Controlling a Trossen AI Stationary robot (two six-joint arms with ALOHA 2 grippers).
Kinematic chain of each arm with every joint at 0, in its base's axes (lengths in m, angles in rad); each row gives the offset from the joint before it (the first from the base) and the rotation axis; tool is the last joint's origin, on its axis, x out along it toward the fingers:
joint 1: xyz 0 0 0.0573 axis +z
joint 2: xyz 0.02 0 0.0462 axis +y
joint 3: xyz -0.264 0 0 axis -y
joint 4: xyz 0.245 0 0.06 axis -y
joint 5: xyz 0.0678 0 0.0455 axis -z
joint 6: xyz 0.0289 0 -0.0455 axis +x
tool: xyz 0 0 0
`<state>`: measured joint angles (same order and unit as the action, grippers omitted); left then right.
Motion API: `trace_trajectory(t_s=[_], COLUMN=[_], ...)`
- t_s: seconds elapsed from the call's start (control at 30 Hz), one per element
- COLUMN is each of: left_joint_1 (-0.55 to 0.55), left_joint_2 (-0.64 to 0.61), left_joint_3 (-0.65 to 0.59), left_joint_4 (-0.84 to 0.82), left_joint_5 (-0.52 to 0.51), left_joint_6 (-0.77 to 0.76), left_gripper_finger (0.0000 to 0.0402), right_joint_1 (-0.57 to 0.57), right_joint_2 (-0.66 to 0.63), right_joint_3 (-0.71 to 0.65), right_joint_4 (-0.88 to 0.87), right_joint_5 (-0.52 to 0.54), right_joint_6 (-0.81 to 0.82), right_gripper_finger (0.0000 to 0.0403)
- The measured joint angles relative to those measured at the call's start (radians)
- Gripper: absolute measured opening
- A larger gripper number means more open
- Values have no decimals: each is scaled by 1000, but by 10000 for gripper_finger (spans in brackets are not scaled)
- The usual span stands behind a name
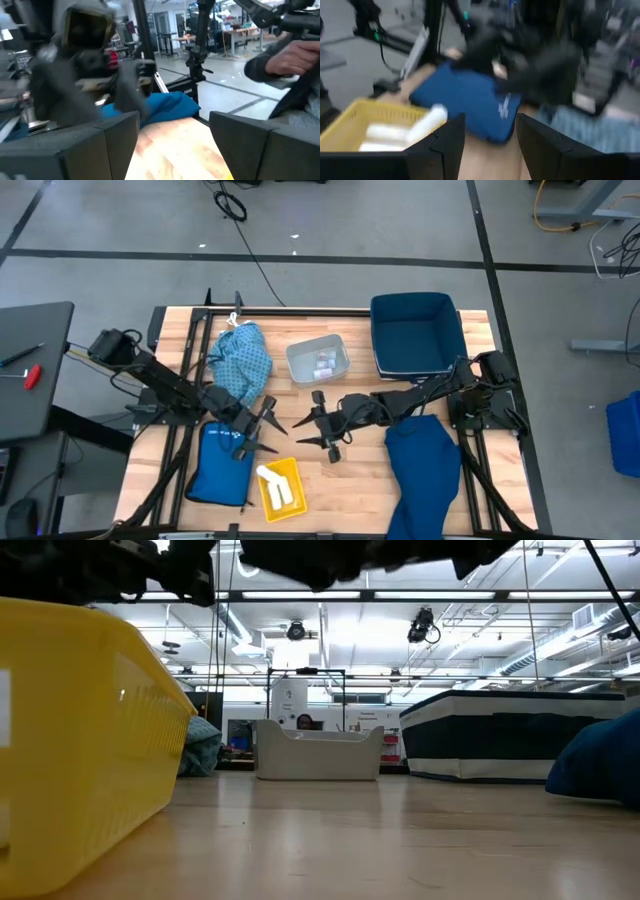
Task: Pick & place medical supplies in basket/bin
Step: Put the blue patient gown into the blue laundry organizer
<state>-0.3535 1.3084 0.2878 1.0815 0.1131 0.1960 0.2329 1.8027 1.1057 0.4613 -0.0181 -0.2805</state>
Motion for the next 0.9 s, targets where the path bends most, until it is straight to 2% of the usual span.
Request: trace_trajectory(t_s=[0.17,0.47,0.57,0.67,0.77,0.9], left_joint_1=[90,252,293,330,359,409], left_joint_2=[-33,-63,-65,-65,-65,-81], left_joint_3=[-40,-93,-102,-112,-112,-112], left_joint_4=[18,32,55,98,110,114], left_joint_5=[81,188,230,258,265,277], left_joint_6=[-10,-36,-59,-80,-90,-93], left_gripper_finger=[246,246,246,246,246,246], right_joint_1=[-1,-23,-25,-33,-35,-34], right_joint_2=[0,-109,-200,-314,-419,-540], right_joint_3=[0,-26,-141,-322,-510,-708], right_joint_4=[118,1,106,307,509,654], right_joint_5=[-45,-58,-56,-49,4,64], right_joint_6=[-72,-91,-77,-46,-11,32], right_gripper_finger=[183,183,183,180,173,166])
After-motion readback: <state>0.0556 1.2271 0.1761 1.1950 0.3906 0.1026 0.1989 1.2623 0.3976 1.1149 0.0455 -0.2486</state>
